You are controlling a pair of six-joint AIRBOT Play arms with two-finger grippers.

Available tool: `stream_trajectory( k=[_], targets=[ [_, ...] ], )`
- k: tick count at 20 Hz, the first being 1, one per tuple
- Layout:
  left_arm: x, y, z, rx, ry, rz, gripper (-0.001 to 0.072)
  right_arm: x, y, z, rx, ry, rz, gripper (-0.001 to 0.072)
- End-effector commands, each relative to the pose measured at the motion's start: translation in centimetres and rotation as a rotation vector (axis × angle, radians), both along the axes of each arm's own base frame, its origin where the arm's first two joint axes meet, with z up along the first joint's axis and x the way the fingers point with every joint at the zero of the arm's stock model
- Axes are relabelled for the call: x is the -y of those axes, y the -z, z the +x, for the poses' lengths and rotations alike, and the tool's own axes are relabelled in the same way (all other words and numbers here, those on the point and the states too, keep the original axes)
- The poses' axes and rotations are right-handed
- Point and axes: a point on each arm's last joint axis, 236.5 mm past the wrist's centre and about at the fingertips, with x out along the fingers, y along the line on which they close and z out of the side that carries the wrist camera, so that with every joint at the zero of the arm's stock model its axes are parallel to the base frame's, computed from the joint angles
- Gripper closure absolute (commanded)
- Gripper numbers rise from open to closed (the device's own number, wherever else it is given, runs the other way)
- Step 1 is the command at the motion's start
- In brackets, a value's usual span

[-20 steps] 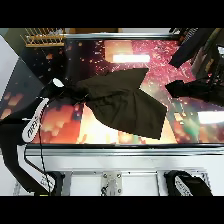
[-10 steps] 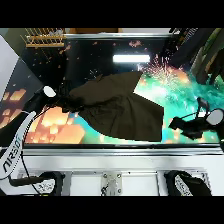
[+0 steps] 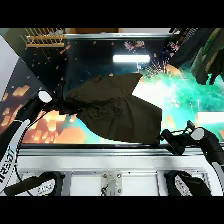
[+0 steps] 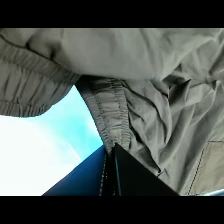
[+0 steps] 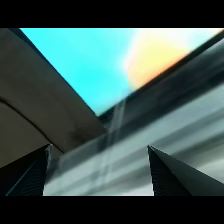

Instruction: Fold the clothes and pants, and hang the long-sleeved shirts on hangers.

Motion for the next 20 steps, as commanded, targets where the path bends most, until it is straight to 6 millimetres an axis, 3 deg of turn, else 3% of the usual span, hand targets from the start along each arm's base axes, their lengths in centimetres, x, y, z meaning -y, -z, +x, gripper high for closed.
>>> stream_trajectory(
  k=[1, 5, 10, 11, 12, 14, 15, 16, 18, 20],
  targets=[
    [0.0, -0.1, -0.2, 0.000, 0.005, 0.001, 0.0697, -2.1, 0.4, 1.9, 0.081, 0.055, 0.046, 0.0054],
    [0.0, -0.1, -0.2, 0.000, 0.005, 0.001, 0.0697, -3.7, 1.1, 2.1, 0.096, -0.011, 0.032, 0.0055],
    [0.0, -0.1, -0.2, 0.000, 0.005, 0.001, 0.0697, -3.0, 1.3, 3.8, 0.156, 0.011, 0.000, 0.0058],
    [0.0, -0.1, -0.2, 0.000, 0.005, 0.001, 0.0697, -2.9, 1.3, 4.0, 0.163, 0.013, -0.003, 0.0146],
    [0.0, -0.1, -0.2, 0.000, 0.005, 0.001, 0.0697, -2.8, 1.3, 4.2, 0.177, -0.001, -0.012, 0.0336],
    [0.1, -0.1, -0.3, -0.007, 0.009, 0.000, 0.0697, -2.4, 1.0, 5.0, 0.229, -0.037, -0.036, 0.0628],
    [0.1, -0.2, -0.4, -0.007, 0.011, 0.000, 0.0697, -2.2, 0.4, 5.8, 0.276, -0.073, -0.057, 0.0711],
    [-0.1, -1.0, -0.2, 0.001, 0.012, -0.004, 0.0697, -1.9, -0.8, 7.0, 0.331, -0.119, -0.085, 0.0712],
    [-0.7, -5.0, 1.0, 0.068, 0.013, -0.016, 0.0697, -1.2, -6.7, 11.0, 0.508, -0.244, -0.180, 0.0712],
    [-1.2, -12.1, 2.0, 0.202, 0.021, -0.032, 0.0697, -0.6, -17.1, 15.1, 0.724, -0.339, -0.285, 0.0712]
  ],
)
